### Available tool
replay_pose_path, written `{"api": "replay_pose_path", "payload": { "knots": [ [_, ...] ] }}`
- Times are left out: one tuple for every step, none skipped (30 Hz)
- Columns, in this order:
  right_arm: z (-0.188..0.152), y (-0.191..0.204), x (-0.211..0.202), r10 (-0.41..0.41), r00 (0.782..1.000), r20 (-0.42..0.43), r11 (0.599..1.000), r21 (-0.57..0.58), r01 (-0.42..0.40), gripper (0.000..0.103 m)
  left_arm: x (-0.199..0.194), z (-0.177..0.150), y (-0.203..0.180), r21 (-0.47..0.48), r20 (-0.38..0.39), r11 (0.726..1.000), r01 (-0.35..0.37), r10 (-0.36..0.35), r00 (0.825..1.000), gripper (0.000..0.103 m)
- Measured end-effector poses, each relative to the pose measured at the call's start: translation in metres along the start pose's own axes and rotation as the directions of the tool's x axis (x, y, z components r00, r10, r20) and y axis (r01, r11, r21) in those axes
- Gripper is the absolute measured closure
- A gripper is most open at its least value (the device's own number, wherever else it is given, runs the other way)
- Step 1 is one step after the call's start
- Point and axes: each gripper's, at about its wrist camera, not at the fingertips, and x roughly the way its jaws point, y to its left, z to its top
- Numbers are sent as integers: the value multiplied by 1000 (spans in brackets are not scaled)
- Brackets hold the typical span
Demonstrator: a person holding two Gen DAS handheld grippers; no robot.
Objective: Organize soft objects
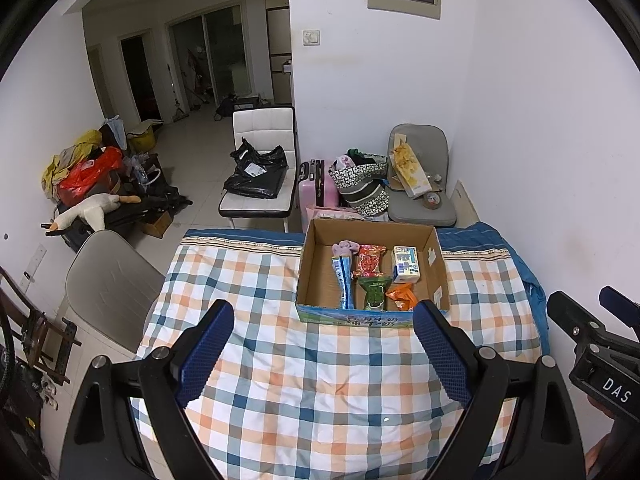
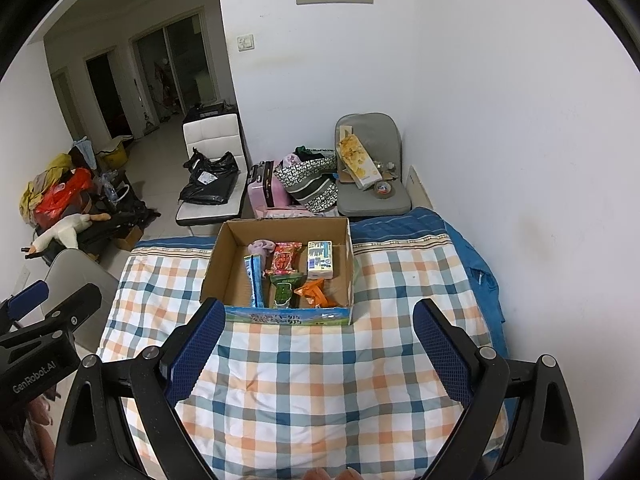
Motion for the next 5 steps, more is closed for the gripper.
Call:
{"api": "replay_pose_path", "payload": {
  "knots": [
    [0, 1, 0, 0, 1000, -1, 1000, 0, 0, 6, -1, 1, 1, -1, 0, 1000, -3, 3, 1000, 11],
    [0, 1, 0, 0, 1000, -2, 1000, 0, 0, 6, -2, 1, 0, -2, 1, 1000, -5, 5, 1000, 11],
    [1, 2, 0, -1, 1000, -4, 1000, -1, 1, 6, -2, 1, 0, -1, 2, 1000, -6, 6, 1000, 11],
    [0, 3, 0, -1, 1000, -5, 1000, -3, 1, 6, -2, 1, 0, 0, 1, 1000, -5, 5, 1000, 11],
    [1, 2, 0, -2, 1000, -4, 1000, 0, 2, 6, -2, 2, -1, 3, 3, 1000, -6, 6, 1000, 11]
  ]
}}
